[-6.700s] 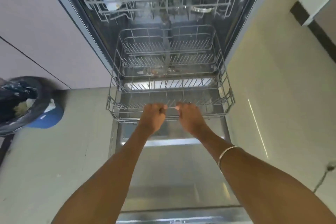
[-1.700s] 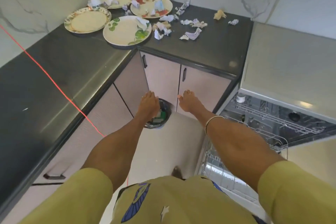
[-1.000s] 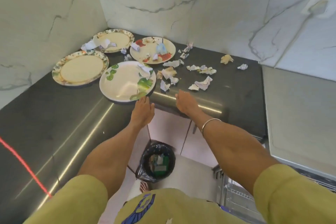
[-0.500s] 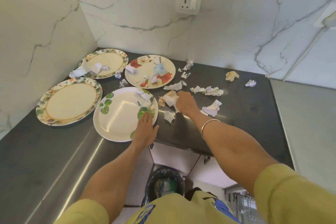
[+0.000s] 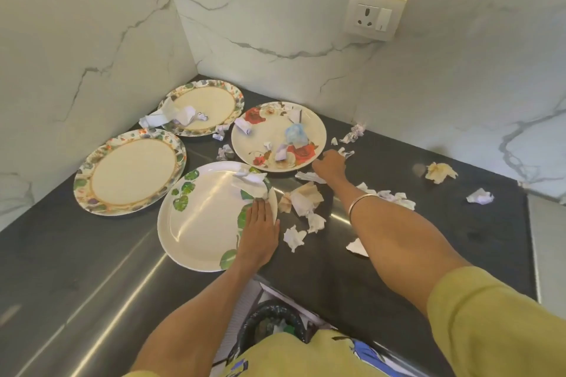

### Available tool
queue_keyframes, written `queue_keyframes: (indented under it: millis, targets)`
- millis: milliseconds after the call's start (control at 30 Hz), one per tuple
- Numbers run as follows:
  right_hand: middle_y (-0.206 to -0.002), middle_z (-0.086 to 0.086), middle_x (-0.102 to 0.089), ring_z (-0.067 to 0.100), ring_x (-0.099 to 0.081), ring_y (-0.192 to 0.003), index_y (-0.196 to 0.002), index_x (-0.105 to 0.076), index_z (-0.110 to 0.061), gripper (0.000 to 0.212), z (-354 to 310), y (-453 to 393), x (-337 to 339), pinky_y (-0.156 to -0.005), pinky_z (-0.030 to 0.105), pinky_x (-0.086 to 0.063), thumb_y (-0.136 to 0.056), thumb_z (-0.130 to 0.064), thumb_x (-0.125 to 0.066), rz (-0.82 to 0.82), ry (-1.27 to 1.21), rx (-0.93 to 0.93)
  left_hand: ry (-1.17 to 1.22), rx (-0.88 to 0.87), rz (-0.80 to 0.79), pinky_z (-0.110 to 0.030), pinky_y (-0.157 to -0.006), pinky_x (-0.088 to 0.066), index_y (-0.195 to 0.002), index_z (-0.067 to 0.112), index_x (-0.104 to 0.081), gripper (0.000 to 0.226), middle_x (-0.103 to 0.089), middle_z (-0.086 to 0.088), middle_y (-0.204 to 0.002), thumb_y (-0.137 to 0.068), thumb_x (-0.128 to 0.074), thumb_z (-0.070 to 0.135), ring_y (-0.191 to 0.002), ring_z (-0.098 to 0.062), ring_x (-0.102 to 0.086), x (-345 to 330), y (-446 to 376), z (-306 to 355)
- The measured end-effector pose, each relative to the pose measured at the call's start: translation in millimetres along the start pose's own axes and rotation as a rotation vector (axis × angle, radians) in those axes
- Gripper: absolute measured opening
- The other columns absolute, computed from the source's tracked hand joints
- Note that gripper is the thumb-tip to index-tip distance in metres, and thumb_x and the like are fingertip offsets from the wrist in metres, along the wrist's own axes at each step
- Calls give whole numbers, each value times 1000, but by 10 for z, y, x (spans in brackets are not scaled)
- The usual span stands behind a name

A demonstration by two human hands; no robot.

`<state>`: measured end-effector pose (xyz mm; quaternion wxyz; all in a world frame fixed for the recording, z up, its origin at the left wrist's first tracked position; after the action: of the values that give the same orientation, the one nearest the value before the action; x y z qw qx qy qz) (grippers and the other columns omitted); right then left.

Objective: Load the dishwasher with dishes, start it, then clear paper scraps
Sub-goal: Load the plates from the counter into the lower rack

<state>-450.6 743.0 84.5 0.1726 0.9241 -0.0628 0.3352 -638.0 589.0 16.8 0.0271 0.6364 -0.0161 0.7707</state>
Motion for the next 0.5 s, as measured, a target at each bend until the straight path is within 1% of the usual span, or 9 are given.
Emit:
queue_keyframes:
  millis: [100, 167, 233, 300, 333, 400, 433, 500]
  targets:
    - [-122, 17, -63, 33, -59, -115, -122, -60, 0, 40, 43, -189, -139, -78, 29, -41, -88, -20, -65, -64, -46, -108, -84, 31, -13, -47, -117, -25, -146, -6, -35, 57, -36, -27, -150, -103, -23, 29, -140, -40, -36, -50, -77, -1]
    - [-127, 18, -62, 33, -59, -117, -127, -58, 0, 43, 64, -288, -248, -78, 29, -43, -89, -20, -65, -88, -92, -174, -121, 46, -28, -49, -114, -30, -142, -9, -41, 52, -42, -29, -146, -100, -35, 23, -136, -42, -42, -89, -97, 1]
    - [-132, 17, -58, 33, -57, -119, -133, -52, -1, 51, 66, -360, -343, -82, 32, -46, -89, -22, -67, -89, -149, -243, -122, 37, -58, -51, -113, -34, -141, -10, -39, 52, -41, -31, -145, -96, -50, 14, -136, -45, -41, -90, -103, 48]
    - [-138, 17, -53, 33, -55, -122, -139, -43, -4, 61, 48, -392, -419, -87, 36, -48, -87, -21, -70, -91, -192, -305, -140, 37, -79, -53, -113, -33, -143, -11, -36, 57, -38, -32, -147, -92, -53, 8, -138, -46, -36, -119, -109, 75]
    - [-140, 17, -50, 34, -53, -124, -141, -38, -4, 66, 33, -406, -442, -91, 38, -49, -86, -20, -71, -82, -204, -324, -167, 29, -60, -53, -114, -31, -143, -11, -35, 58, -36, -32, -148, -91, -54, 6, -138, -47, -35, -129, -117, 80]
    - [-144, 16, -46, 34, -50, -128, -144, -32, -5, 72, 1, -432, -476, -96, 40, -48, -86, -19, -72, -82, -197, -348, -181, 28, -63, -53, -115, -26, -144, -11, -32, 61, -34, -32, -149, -91, -56, 5, -139, -47, -32, -126, -145, 101]
    - [-144, 16, -45, 33, -50, -128, -144, -31, -5, 71, 0, -429, -487, -97, 39, -47, -86, -18, -71, -80, -193, -372, -176, 34, -85, -52, -115, -23, -145, -10, -31, 63, -33, -31, -150, -91, -58, 6, -140, -46, -31, -110, -152, 113]
    - [-142, 14, -49, 32, -52, -126, -142, -37, -4, 65, 12, -463, -513, -95, 37, -48, -87, -16, -70, -78, -203, -399, -166, 58, -89, -50, -114, -19, -146, -9, -29, 66, -31, -29, -152, -90, -60, 7, -141, -45, -29, -49, -135, 133]
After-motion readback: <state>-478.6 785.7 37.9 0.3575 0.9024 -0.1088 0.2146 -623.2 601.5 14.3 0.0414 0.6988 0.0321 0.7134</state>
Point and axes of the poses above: each hand's wrist, its own y-axis away from the middle knuckle, its own x-axis out of the back of the hand, z = x × y, the point moved 6 cm from there along -y, towards the middle knuckle
